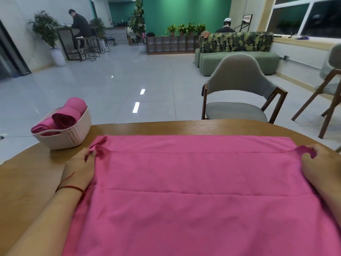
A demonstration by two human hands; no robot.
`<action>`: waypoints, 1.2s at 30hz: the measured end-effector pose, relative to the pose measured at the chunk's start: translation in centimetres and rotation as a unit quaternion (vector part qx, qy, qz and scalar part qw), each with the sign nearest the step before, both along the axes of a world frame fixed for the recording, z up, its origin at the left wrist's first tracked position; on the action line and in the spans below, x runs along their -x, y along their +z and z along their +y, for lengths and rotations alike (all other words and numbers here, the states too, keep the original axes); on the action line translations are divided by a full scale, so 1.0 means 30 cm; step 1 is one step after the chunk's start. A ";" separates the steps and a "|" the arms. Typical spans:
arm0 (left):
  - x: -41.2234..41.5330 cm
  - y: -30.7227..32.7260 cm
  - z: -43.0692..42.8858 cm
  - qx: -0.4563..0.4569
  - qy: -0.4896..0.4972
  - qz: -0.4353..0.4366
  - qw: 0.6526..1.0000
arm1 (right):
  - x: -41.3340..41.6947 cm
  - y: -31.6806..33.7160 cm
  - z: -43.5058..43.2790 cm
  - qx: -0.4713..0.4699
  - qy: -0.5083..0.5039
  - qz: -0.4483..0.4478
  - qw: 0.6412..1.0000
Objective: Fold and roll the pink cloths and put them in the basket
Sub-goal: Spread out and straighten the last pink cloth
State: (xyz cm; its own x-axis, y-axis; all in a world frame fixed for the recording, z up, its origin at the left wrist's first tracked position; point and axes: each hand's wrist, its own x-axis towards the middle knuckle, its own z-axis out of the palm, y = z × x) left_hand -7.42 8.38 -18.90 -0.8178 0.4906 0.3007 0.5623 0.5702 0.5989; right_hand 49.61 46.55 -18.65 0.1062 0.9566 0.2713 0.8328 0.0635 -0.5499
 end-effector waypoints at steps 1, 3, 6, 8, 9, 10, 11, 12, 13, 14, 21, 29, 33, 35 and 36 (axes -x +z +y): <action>-0.014 -0.002 -0.002 0.001 -0.001 0.000 1.000 | -0.009 0.004 -0.003 -0.003 -0.001 -0.005 1.000; -0.035 -0.005 -0.001 -0.001 -0.001 0.002 1.000 | -0.020 0.006 0.007 -0.009 -0.002 -0.014 1.000; -0.054 -0.020 0.009 0.008 0.002 -0.004 1.000 | -0.028 0.009 0.033 -0.008 0.011 -0.032 0.999; -0.053 -0.019 0.024 0.046 -0.002 -0.008 0.999 | -0.027 0.020 0.044 -0.002 0.018 -0.041 0.999; -0.040 -0.016 0.036 0.069 -0.004 -0.012 0.998 | -0.027 0.030 0.046 0.002 0.020 -0.044 0.999; -0.024 -0.011 0.047 0.087 0.001 -0.018 0.996 | -0.028 0.031 0.057 0.002 0.022 -0.046 0.999; -0.002 -0.003 0.054 0.099 0.009 -0.025 0.995 | -0.028 0.034 0.062 0.004 0.023 -0.045 0.999; 0.021 0.006 0.058 0.109 0.017 -0.035 0.993 | -0.030 0.035 0.067 0.007 0.022 -0.045 0.999; 0.039 0.009 0.061 0.117 0.020 -0.038 0.992 | -0.033 0.035 0.070 0.012 0.022 -0.048 0.999; 0.048 0.014 0.064 0.128 0.022 -0.032 0.991 | -0.035 0.032 0.074 0.011 0.024 -0.051 0.998; 0.025 0.015 0.105 0.149 0.003 0.028 0.988 | -0.038 0.018 0.094 -0.011 0.032 -0.065 0.997; 0.084 0.001 0.092 0.110 0.012 -0.048 0.993 | -0.048 0.000 0.122 0.000 0.033 -0.086 0.996; 0.089 0.052 0.068 0.047 0.020 0.028 0.998 | -0.058 0.038 0.149 0.008 0.022 -0.053 0.998; 0.082 0.082 0.059 0.021 0.035 0.045 0.998 | -0.058 0.064 0.162 0.000 0.023 -0.032 0.999; 0.078 0.099 0.063 0.009 0.044 0.045 0.998 | -0.058 0.081 0.169 -0.005 0.024 -0.026 0.999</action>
State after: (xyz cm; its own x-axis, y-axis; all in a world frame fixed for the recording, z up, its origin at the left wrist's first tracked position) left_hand -9.78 10.28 -15.93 -0.8275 0.4242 0.3677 0.5614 0.6295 0.5371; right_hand 51.35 51.61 -16.23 0.0462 0.9572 0.2857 0.8567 0.1091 -0.5042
